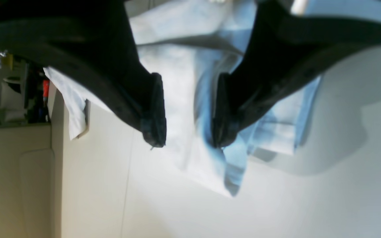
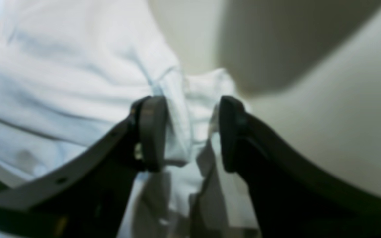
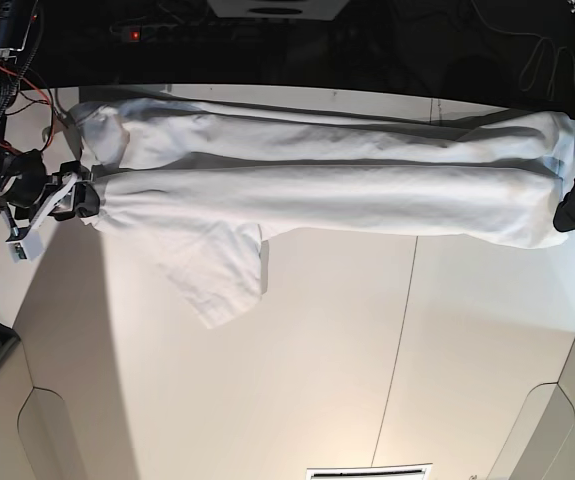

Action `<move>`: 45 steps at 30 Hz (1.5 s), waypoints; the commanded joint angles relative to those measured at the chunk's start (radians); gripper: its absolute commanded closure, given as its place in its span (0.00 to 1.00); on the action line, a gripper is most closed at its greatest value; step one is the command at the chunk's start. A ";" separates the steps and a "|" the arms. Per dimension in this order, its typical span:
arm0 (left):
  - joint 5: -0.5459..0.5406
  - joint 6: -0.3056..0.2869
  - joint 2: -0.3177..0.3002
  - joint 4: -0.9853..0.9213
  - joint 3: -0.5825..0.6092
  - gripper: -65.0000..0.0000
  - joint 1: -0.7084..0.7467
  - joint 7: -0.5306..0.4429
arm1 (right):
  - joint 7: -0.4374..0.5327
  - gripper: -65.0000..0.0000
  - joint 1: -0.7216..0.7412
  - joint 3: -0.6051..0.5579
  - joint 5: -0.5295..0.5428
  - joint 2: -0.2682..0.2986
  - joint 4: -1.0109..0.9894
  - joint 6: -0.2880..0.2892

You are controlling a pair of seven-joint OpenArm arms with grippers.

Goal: Layout the t-shirt on the table in an organized manner, then fold the t-shirt properly
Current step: 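Fold the shirt lengthwise with both grippers into a long strip, then move the right gripper along the folded strip toward its middle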

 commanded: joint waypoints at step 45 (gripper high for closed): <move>-0.024 -0.012 -0.015 0.101 -0.008 0.58 -0.036 -0.069 | 0.170 1.00 0.455 -0.268 -0.103 -0.176 -0.407 -0.003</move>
